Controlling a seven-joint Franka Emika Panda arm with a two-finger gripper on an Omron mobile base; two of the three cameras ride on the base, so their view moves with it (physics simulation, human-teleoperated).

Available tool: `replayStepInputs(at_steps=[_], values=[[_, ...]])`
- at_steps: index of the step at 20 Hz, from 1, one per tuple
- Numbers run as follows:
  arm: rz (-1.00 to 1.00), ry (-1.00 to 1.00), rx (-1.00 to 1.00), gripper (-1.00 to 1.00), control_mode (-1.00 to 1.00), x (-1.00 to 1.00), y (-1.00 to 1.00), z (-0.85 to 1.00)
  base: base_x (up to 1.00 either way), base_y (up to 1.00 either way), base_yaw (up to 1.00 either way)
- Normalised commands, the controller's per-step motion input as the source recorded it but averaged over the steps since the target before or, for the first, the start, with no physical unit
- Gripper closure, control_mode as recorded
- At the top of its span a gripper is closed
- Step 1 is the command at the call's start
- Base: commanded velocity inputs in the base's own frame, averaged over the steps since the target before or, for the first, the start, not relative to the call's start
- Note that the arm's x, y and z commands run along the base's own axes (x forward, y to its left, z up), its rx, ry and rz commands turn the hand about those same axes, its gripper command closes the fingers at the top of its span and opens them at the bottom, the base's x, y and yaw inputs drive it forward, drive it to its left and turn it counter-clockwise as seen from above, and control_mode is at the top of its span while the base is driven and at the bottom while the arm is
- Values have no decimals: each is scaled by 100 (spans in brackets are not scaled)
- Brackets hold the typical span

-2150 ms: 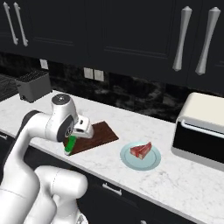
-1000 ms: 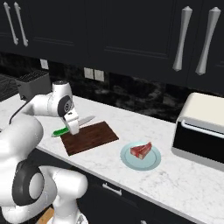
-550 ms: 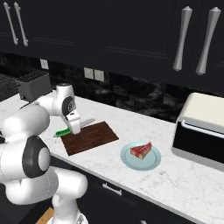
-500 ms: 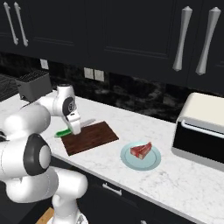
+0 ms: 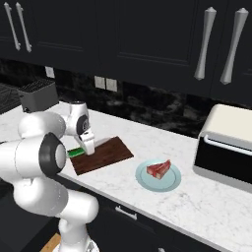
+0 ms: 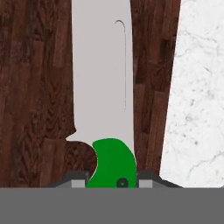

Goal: Pick up the knife from the drawer and place it on the cutting board. Then place the meat from the plate to the cutting board.

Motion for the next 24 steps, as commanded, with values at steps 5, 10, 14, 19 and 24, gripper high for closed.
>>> replayStepInputs(at_steps=[5,10,14,19,24], values=[[0,1,0,100,-100,43,0,-34,0,0,0],[0,0,-1,100,-100,53,0,-33,0,0,0],[0,0,-2,100,-100,40,0,-40,0,0,0],[0,0,-2,100,-100,32,0,-43,0,0,0],[0,0,0,100,-100,31,0,-13,0,0,0]])
